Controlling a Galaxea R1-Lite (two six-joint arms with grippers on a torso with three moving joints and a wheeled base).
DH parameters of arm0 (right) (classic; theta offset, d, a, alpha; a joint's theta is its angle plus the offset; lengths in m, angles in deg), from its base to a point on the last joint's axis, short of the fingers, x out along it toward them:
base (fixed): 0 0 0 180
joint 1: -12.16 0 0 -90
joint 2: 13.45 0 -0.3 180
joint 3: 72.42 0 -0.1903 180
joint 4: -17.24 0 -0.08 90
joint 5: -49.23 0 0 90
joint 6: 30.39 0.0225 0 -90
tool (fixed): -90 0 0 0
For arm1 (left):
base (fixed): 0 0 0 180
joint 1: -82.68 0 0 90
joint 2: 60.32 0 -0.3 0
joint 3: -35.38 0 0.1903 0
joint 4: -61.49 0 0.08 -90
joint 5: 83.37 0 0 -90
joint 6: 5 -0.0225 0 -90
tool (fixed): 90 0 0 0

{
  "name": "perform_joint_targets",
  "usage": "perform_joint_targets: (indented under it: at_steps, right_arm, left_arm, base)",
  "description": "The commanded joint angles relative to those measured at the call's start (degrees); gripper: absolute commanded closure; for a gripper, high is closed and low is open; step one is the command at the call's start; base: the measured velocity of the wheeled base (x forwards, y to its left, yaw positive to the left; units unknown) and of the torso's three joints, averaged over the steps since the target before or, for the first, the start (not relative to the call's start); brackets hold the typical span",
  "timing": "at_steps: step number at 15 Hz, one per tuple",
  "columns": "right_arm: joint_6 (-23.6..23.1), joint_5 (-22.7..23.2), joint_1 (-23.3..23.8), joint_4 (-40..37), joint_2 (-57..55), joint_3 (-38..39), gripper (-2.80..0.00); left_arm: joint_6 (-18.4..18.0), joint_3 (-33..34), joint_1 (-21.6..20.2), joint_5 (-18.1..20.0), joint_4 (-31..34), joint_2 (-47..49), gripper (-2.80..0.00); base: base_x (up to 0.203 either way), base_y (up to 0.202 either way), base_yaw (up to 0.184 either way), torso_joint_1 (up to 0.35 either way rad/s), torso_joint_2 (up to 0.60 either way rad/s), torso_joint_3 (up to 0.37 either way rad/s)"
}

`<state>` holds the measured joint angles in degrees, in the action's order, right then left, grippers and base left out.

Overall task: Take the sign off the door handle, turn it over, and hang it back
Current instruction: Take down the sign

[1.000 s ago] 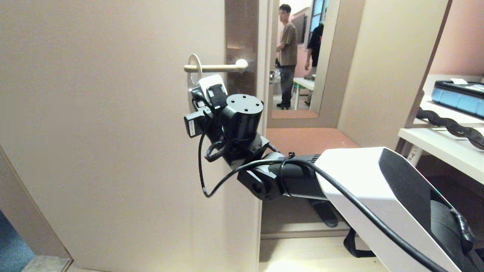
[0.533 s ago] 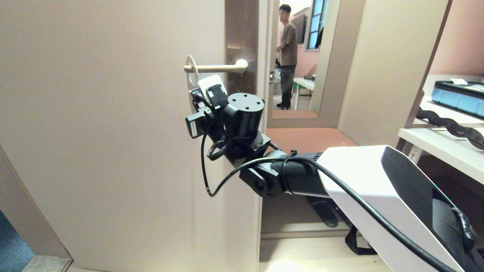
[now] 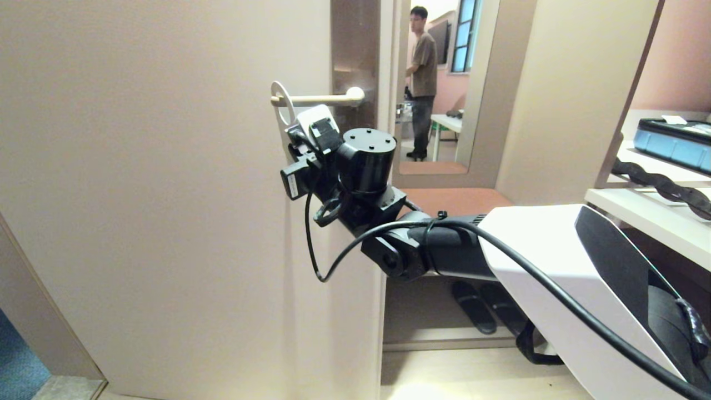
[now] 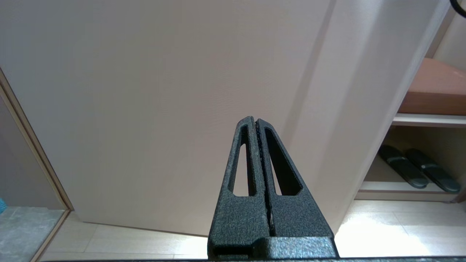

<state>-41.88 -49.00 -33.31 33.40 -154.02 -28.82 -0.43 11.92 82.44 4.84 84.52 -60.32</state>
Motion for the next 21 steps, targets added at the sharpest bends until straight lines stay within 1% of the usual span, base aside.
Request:
perform_joint_targets:
  at_steps: [1, 9, 14, 21]
  right_arm:
    - [-0.19, 0.53, 0.16, 0.21, 0.3, 0.0, 0.0]
    - [-0.19, 1.28, 0.3, 0.12, -0.32, 0.0, 0.0]
    - [-0.13, 2.6, 0.3, 0.12, -1.09, -0.06, 0.0]
    - [-0.1, 7.93, 1.44, -1.02, -1.38, -0.61, 0.0]
  left_arm:
    - [0.09, 0.01, -0.02, -0.05, -0.02, 0.0, 0.0]
    - [0.08, 0.01, -0.02, -0.05, -0.02, 0.0, 0.0]
    - [0.09, 0.01, -0.02, -0.05, -0.03, 0.0, 0.0]
    - [0.08, 0.01, -0.02, -0.05, -0.02, 0.0, 0.0]
  base:
    - [0.0, 0.0, 0.0, 0.0, 0.0, 0.0]
    - [0.0, 0.0, 0.0, 0.0, 0.0, 0.0]
    - [0.0, 0.0, 0.0, 0.0, 0.0, 0.0]
    - [0.0, 0.0, 0.0, 0.0, 0.0, 0.0]
